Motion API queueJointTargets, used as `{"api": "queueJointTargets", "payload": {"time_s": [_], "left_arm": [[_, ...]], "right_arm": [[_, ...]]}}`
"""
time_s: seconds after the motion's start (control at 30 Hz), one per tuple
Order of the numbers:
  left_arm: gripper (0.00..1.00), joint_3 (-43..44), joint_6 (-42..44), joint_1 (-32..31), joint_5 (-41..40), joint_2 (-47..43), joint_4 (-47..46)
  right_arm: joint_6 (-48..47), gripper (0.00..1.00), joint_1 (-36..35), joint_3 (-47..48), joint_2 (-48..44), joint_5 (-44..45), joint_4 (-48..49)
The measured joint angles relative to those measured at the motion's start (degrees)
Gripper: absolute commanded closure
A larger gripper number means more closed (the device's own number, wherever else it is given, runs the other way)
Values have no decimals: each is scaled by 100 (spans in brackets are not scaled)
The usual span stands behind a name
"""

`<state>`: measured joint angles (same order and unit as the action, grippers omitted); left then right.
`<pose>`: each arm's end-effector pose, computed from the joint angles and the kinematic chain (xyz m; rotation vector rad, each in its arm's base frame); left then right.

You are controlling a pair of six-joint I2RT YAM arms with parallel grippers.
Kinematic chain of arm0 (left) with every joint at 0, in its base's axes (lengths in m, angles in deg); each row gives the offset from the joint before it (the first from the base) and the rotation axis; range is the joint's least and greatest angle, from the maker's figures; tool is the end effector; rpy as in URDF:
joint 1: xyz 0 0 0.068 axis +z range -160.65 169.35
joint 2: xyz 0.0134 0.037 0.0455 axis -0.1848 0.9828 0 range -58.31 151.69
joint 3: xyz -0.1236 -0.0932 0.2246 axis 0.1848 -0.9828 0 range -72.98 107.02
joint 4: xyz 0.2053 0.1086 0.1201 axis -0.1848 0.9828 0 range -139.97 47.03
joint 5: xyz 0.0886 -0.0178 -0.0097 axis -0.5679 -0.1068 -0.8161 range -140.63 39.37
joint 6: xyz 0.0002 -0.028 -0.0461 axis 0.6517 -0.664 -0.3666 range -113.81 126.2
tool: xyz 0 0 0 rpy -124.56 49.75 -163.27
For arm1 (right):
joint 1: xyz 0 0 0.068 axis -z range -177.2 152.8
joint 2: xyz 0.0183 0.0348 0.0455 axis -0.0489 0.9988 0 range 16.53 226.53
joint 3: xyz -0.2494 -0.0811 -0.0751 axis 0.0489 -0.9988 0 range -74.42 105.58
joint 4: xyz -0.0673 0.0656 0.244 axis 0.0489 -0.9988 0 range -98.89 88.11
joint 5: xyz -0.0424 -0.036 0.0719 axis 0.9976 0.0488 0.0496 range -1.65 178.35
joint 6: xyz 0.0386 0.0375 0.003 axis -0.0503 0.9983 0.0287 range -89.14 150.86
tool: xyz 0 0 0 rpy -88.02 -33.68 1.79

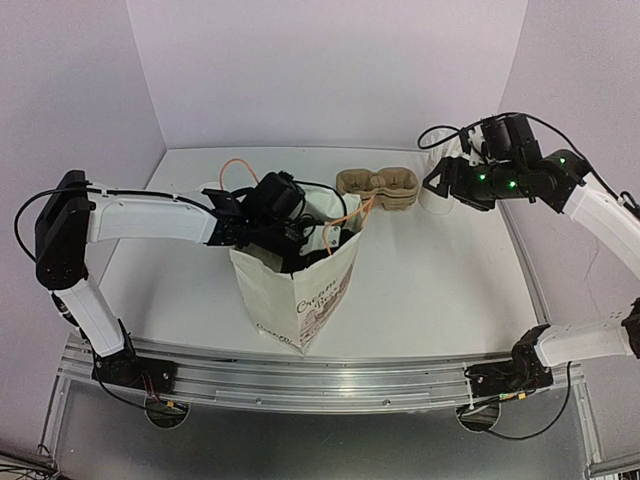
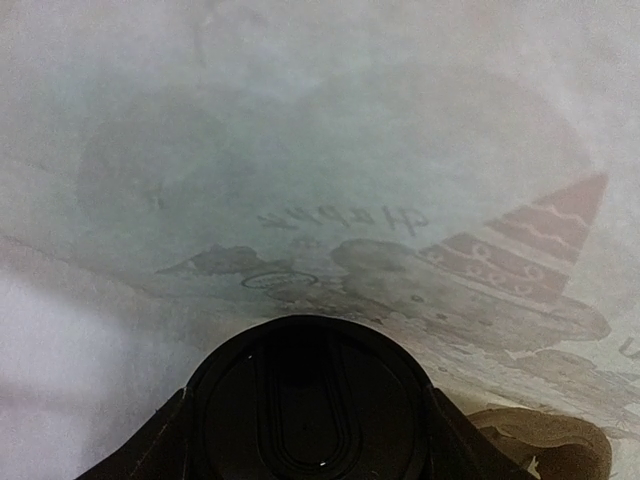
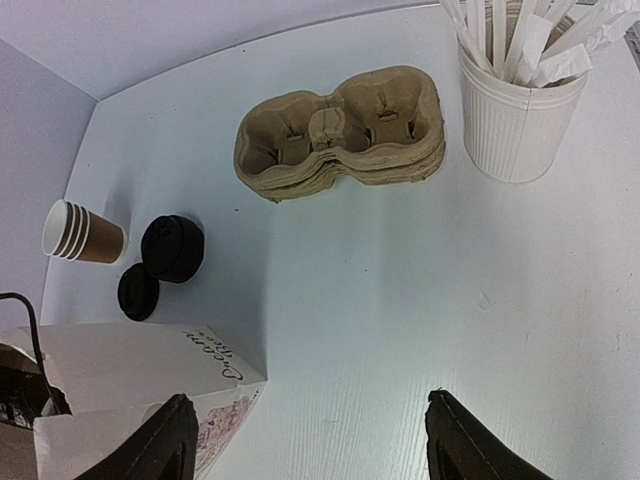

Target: Pack the takeout coffee

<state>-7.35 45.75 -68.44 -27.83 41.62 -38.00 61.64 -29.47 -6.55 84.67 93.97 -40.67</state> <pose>0.1885 -0.3251 0.2078 1.9128 1.4257 -0.6245 0.2149 0.1316 0.3484 0.0239 2.2929 0.4753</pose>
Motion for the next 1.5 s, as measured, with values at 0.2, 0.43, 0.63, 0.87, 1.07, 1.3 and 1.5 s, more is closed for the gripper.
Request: {"api": "queueJointTargets", "payload": {"time_s": [0.2, 0.43, 0.63, 0.87, 1.07, 1.3, 1.5], "left_arm": [[80, 78, 4, -154, -224, 104, 2], [79, 71, -11, -154, -221, 117, -4], [79, -6, -90, -154, -204, 121, -157], [76, -38, -209, -154, -231, 174, -351], [64, -22, -331, -154, -264, 96, -398], [58, 404, -452, -184, -444, 159, 256], [57, 952, -503, -191, -676, 301, 1048]], "right_arm": [[-53, 26, 0, 30, 0, 4, -7], [-112, 26, 0, 73, 0, 31, -33], [-146, 26, 0, 112, 0, 34, -36], [-223, 26, 0, 173, 1, 33, -83], [-281, 26, 0, 335, 39, 31, -124], [-393, 26, 0, 397, 56, 34, -142], [-492, 26, 0, 531, 98, 17, -163]]}}
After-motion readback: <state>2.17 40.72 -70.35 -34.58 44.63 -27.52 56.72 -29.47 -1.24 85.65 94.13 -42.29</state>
